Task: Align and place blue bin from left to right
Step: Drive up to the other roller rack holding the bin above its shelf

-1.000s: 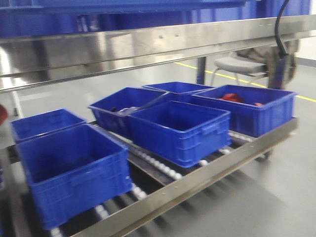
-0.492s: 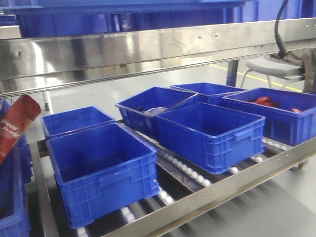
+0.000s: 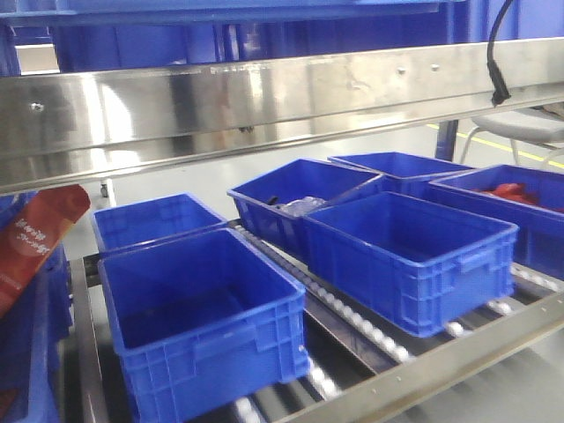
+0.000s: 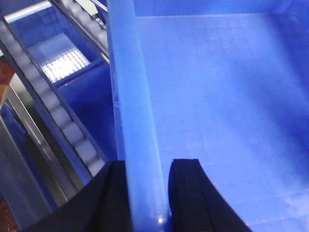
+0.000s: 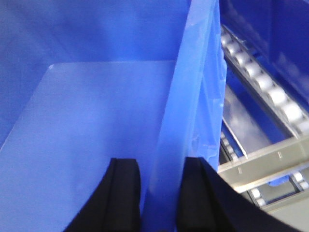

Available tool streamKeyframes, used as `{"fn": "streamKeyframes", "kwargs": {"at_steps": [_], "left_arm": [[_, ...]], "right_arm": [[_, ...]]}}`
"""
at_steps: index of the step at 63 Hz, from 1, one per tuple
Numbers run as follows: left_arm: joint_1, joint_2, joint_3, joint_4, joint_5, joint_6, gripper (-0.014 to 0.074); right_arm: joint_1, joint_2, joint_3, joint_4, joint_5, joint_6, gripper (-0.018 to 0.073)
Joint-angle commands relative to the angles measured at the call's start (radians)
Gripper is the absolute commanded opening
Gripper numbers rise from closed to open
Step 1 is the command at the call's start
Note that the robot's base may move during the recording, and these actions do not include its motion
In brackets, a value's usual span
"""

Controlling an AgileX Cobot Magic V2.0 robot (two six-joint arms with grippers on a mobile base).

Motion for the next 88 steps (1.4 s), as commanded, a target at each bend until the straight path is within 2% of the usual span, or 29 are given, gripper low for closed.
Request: {"fn": "streamKeyframes", "kwargs": {"at_steps": [1,88], "left_arm": [[-0.03,-0.029,-0.023,-0.224,-0.59,0.0,-0.0111],[-0.03,-0.029,-0.023,-0.224,-0.59,0.0,-0.0111]], "right_arm": [[0.031,-0.023,-0.019,0.12,-0.105,-0.036,-0.0154],[0.031,-0.023,-0.019,0.12,-0.105,-0.036,-0.0154]]}}
